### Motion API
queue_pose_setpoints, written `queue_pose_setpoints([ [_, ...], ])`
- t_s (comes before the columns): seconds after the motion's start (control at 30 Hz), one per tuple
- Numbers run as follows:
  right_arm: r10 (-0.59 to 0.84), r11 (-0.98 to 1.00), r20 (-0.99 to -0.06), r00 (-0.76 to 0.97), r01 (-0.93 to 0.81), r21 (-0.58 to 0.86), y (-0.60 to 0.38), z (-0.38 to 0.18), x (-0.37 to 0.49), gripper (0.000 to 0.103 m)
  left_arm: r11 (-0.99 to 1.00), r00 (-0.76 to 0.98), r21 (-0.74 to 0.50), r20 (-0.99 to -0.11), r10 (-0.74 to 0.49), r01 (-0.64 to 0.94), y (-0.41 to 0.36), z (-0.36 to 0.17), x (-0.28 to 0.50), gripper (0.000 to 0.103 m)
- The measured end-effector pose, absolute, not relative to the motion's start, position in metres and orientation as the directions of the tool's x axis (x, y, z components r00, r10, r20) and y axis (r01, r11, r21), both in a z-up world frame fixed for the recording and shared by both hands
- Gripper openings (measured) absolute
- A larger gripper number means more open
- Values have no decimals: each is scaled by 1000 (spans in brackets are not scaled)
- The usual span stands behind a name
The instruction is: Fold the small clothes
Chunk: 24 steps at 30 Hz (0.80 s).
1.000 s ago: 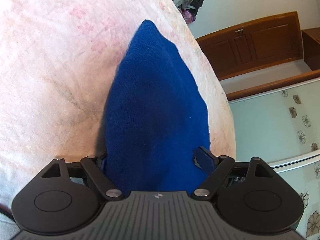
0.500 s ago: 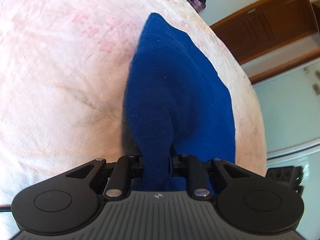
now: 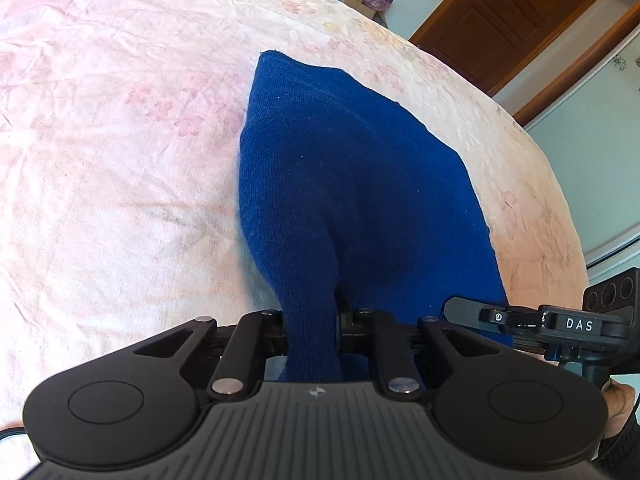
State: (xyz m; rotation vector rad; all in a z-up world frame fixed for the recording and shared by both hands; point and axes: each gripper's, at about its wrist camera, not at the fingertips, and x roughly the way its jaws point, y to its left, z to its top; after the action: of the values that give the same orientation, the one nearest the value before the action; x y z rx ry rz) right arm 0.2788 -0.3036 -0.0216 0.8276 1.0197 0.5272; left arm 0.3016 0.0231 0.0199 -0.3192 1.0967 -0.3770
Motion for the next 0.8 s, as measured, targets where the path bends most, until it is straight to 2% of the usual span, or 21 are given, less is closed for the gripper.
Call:
queue_pose_setpoints([
  [0.27, 752, 548, -505, 423, 24, 836, -310, -17, 254, 20, 876, 379, -452, -791, -481, 169, 25, 31, 272, 14],
  [0.8, 765, 540, -520, 380, 59, 839, -306, -23, 171, 21, 865, 319, -471, -804, -501, 172, 34, 19, 201, 14],
])
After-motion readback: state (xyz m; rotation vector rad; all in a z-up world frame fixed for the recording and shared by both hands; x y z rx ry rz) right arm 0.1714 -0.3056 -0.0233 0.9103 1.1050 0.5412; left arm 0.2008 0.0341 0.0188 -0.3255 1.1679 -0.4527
